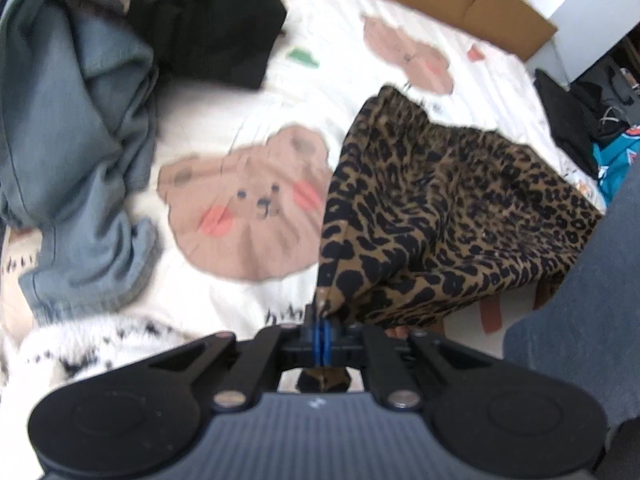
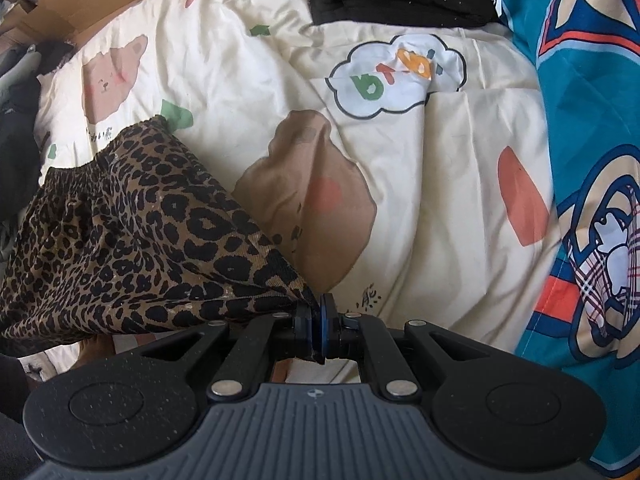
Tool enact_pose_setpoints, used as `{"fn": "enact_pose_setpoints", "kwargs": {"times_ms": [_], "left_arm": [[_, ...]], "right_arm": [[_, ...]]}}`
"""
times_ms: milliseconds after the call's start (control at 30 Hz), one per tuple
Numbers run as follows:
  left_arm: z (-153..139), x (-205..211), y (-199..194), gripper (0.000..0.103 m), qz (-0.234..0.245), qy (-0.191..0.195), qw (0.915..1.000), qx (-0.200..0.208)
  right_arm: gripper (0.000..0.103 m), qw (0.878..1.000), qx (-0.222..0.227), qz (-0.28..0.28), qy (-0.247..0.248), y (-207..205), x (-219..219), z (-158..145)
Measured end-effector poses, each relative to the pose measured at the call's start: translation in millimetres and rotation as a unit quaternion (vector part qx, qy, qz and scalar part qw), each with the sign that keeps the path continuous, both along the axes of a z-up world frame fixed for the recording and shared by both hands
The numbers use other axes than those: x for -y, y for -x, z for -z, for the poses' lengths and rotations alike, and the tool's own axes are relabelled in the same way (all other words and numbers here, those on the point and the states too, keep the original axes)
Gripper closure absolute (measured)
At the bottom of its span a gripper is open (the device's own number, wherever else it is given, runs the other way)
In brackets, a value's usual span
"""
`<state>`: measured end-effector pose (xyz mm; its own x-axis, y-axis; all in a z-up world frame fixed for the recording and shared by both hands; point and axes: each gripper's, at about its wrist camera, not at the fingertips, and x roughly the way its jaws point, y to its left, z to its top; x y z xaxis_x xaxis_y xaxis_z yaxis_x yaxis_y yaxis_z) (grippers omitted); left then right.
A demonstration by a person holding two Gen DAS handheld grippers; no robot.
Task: Fold clothes
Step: 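Lower the leopard garment onto the duvet and open both grippers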
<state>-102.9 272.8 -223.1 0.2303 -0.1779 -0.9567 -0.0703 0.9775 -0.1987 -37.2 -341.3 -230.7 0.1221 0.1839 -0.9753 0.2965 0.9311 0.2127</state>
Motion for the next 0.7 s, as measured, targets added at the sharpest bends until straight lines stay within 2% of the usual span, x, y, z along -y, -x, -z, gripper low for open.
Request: {"fn": "enact_pose_setpoints", "kwargs": {"times_ms": [167,333,533,700], "left_arm": [[0,-10,-5,0.093,-0.024,-0.013,0.9996,-0.012],[-8,-23,-15,0.091,-0.041,-0.019,0.999,0.005],[-8,-27,-48,0.089,-0.041,-0.028,0.9986,0.02],[-5,-19,-82,0.088,-0.013,-0.031,0.9988,0.035]], "right_arm": [[0.092,1.0,0.005,-0.004,0.01,-1,3,-4],[0.066,1.0,0.029,0.007,0.008,-8,12,-9],[0.063,0.998,0.059,0.0,-0.001,-29,8,-6],[0.063,0.997,0.07,-0.015,-0.013,-52,-3,7]]}}
